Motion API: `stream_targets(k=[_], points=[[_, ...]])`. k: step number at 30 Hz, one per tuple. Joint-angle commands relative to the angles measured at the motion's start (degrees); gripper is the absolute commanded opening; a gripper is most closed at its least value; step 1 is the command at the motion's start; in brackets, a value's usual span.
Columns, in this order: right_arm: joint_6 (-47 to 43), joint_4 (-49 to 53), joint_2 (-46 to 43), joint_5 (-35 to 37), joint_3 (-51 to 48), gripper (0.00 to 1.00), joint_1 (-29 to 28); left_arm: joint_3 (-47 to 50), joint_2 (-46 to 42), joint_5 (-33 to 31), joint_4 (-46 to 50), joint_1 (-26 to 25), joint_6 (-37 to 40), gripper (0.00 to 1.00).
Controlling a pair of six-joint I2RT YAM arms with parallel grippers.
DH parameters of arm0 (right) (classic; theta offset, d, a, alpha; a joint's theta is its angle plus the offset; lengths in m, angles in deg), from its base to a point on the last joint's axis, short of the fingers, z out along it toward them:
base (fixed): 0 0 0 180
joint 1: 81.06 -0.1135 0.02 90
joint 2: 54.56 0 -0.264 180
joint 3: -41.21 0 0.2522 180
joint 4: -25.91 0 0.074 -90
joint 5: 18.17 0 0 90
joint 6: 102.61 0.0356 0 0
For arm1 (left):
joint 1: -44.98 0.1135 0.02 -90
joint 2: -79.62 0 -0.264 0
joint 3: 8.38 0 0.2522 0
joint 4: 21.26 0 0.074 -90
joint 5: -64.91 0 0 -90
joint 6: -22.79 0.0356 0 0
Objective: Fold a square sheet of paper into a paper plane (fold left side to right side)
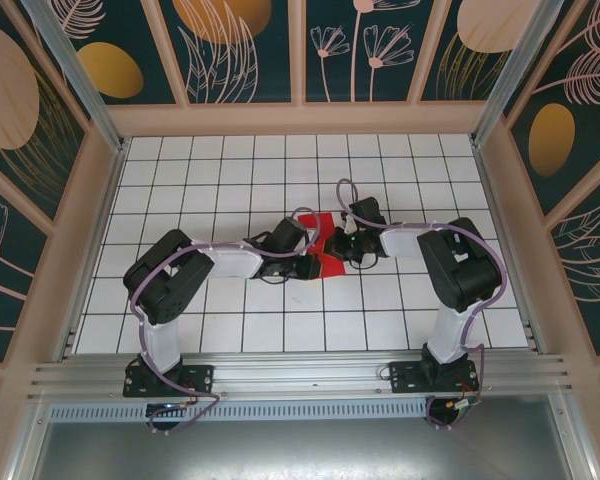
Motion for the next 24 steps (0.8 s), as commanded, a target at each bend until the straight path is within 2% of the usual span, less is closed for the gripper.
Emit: stream_targets(k=[1, 7, 12, 19, 24], points=[[-1.47, 3.95, 2.47, 2.25, 0.39, 0.0, -0.25, 3.8, -1.55, 1.67, 3.21, 0.23, -1.4, 0.05], [-1.6, 4.18, 2.82, 2.25, 0.78, 0.0, -0.24, 8.3, -4.43, 2.77, 1.44, 0.23, -3.43, 0.0], [-1.6, 4.18, 2.75, 2.23, 0.65, 0.0, -0.29, 11.2, -7.26, 2.86, 0.0, 0.25, -5.51, 0.0], [-1.51, 4.11, 2.75, 2.0, 0.76, 0.0, -0.35, 7.65, -13.06, 3.57, 0.44, 0.63, -4.72, 0.0], [-1.45, 4.01, 2.81, 1.86, 0.78, 0.0, -0.31, 5.45, -11.0, 3.85, 0.8, 3.22, -3.84, 0.0]])
